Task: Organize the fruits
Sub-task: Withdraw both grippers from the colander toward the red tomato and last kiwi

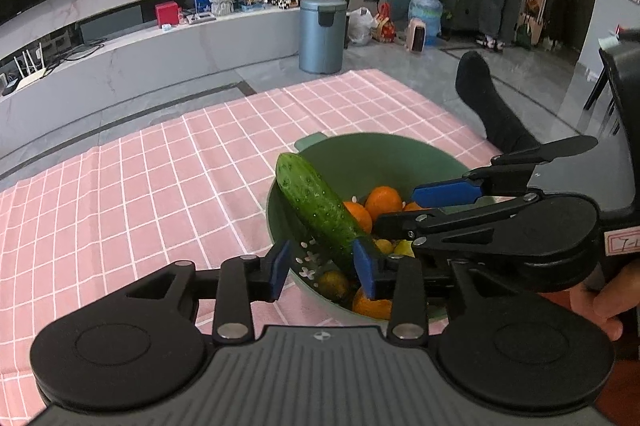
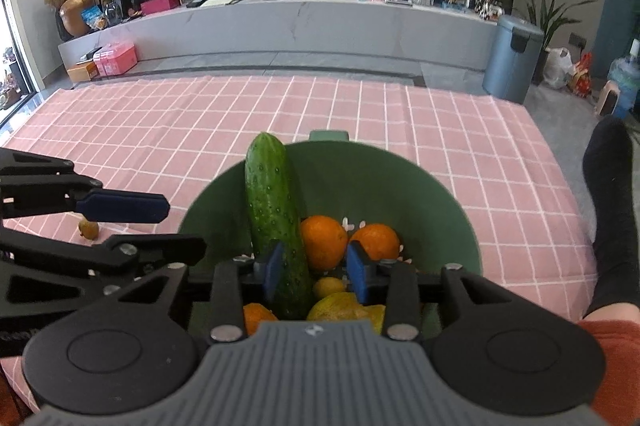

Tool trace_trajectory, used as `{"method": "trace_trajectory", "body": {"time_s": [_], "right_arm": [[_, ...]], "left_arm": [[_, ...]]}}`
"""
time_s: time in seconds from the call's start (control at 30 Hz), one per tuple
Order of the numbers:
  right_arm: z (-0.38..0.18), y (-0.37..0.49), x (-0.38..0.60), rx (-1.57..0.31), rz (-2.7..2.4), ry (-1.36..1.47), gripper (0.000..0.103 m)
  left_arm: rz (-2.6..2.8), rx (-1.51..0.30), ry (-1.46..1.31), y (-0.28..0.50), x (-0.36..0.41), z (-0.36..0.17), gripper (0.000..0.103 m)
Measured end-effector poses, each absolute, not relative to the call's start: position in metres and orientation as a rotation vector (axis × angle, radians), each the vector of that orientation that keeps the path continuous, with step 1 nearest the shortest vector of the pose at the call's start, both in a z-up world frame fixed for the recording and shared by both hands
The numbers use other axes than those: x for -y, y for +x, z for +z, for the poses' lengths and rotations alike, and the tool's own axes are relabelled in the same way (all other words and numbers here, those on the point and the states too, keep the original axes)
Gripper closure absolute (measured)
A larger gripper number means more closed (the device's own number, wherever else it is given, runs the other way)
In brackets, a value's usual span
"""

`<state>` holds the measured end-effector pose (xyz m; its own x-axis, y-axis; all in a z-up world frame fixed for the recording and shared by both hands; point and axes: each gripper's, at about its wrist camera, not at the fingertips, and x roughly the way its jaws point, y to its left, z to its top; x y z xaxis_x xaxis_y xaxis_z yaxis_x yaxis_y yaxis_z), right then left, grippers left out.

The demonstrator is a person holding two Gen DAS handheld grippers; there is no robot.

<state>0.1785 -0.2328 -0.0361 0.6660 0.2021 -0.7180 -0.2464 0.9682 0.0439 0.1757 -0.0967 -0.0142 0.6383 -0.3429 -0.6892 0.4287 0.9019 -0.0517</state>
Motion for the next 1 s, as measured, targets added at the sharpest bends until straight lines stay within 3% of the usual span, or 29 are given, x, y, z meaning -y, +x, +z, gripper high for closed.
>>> {"method": "trace_trajectory", "body": {"time_s": [0.43,0.5,1.0], "right_arm": [[-0.018,0.136,0.198,-0.703,0.305,-0.014,0.062],[-0.016,0.13,0.187,-0.688,0.329,-0.023,0.055],[-0.04,0.113,0.114,-0.674,0.493,-0.115,0.055]], "left_arm": [[-0.334,-0.763,0.037,0.143,0.039,0.002,0.055],[-0.303,-0.783,0.018,0.142,0.028,0.001,0.055],[-0.187,-0.898,-0.168,0.147,-0.052,-0.028,0.055]]}}
